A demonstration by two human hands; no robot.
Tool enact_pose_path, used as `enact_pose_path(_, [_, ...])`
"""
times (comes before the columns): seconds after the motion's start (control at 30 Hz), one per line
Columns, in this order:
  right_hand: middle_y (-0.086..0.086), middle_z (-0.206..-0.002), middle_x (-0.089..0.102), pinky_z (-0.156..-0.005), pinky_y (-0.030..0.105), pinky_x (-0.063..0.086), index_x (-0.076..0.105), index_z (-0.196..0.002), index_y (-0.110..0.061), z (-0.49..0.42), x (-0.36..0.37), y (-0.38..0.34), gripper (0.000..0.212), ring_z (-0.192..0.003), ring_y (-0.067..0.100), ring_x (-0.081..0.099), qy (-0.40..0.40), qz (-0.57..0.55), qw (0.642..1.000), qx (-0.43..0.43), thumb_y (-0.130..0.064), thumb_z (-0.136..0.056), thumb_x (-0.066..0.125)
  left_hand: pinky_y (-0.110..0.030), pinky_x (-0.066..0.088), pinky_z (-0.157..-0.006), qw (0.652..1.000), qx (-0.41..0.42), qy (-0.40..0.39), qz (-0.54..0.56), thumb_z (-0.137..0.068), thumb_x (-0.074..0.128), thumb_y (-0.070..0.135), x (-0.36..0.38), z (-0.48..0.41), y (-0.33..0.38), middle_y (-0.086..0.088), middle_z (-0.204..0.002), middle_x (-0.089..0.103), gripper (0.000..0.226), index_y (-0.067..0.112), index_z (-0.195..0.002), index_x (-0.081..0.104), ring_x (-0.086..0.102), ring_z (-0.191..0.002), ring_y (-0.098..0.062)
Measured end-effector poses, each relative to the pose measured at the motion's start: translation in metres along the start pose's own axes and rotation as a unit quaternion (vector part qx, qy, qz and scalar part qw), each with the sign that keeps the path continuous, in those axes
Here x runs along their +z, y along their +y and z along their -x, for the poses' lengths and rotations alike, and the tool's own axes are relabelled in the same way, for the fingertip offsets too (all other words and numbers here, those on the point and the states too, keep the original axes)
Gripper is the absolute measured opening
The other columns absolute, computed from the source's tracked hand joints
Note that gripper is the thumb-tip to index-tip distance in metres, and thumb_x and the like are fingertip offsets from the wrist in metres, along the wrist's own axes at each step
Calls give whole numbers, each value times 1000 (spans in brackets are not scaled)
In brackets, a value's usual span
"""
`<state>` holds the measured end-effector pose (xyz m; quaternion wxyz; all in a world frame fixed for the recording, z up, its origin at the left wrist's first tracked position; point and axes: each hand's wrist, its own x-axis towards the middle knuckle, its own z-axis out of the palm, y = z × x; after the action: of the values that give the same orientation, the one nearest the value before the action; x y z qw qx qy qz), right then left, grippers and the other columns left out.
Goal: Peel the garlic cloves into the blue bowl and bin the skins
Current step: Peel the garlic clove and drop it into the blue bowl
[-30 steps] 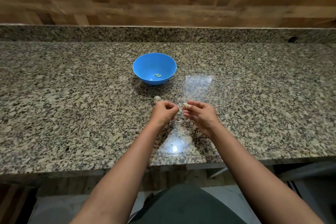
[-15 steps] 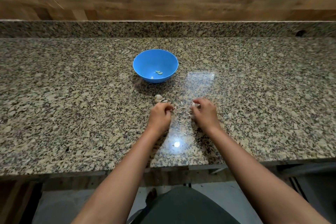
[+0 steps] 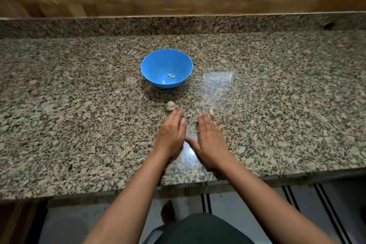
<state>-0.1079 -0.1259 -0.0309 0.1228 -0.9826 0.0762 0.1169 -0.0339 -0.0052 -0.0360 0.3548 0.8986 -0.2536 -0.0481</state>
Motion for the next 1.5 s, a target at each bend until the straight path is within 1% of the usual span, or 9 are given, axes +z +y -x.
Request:
enact_pose_path(0.13, [9,-153,-24,-116,33,-9,-22,-144,-14,-33,-6,-3,70,-143,20,-18,27,-8,1000,-12,-54,-97,10,-22,16,-110,1000,-6,11,19,-102,33,22,-3,-4,0,-6,-150,34,45,10,-145,31,26,-140,-15])
enact_pose_path(0.37, [3,-154,24,-119,38,14,30,-145,-19,-20,-9,4,46,-143,21,18,84,-96,989,-68,-30,-101,34,-28,20,-113,1000,-2,4,-14,-101,33,25,1,-3,-2,-6,-149,35,46,10,-145,31,29,-139,-16])
enact_pose_path(0.57, [17,-110,64,-95,31,44,63,-114,3,10,-9,6,30,-105,30,56,162,-79,978,-108,0,-84,59,-29,20,-112,1000,7,6,-20,-98,40,25,0,3,1,-6,-149,35,50,11,-145,29,29,-139,-17])
enact_pose_path(0.67, [13,-100,65,-86,30,50,67,-105,2,6,-16,7,21,-96,24,55,155,-85,978,-110,-2,-86,59,-32,16,-116,998,11,-18,-55,-94,46,38,0,15,3,-1,-153,25,65,14,-148,19,21,-142,-16])
enact_pose_path(0.77, [8,-103,66,-87,23,47,68,-105,-5,-3,-27,10,19,-94,16,57,137,-174,975,-33,-9,-89,58,-29,-3,-115,986,3,-78,-145,-88,39,63,3,26,6,0,-157,-5,91,13,-149,-6,-2,-146,-16])
enact_pose_path(0.9, [5,-103,69,-76,20,53,69,-104,-6,-18,-43,17,18,-87,12,65,110,-423,891,120,-5,-87,61,-34,-12,-114,964,-38,-129,-228,-70,20,88,8,22,11,-7,-148,-32,119,6,-142,-26,-20,-142,-20])
enact_pose_path(1.1, [6,-94,71,-77,23,52,70,-87,-12,-19,-52,32,15,-88,18,66,120,-603,768,179,1,-81,67,-40,-6,-119,958,-59,-135,-246,-68,16,91,18,-4,19,-14,-151,-27,123,1,-142,-24,-21,-142,-26])
enact_pose_path(1.3, [9,-94,71,-78,25,53,70,-83,-9,-16,-54,40,17,-92,23,66,123,-667,711,186,7,-80,65,-37,-10,-115,961,-68,-105,-245,-80,9,80,27,-26,24,-17,-154,-19,106,0,-144,-18,-17,-143,-27])
enact_pose_path(1.5, [12,-99,69,-75,24,53,70,-83,-5,-11,-54,48,16,-96,24,65,124,-685,693,187,9,-80,63,-31,-2,-115,974,-4,-94,-204,-98,17,53,32,-31,31,-8,-158,-1,70,8,-150,-1,-2,-146,-19])
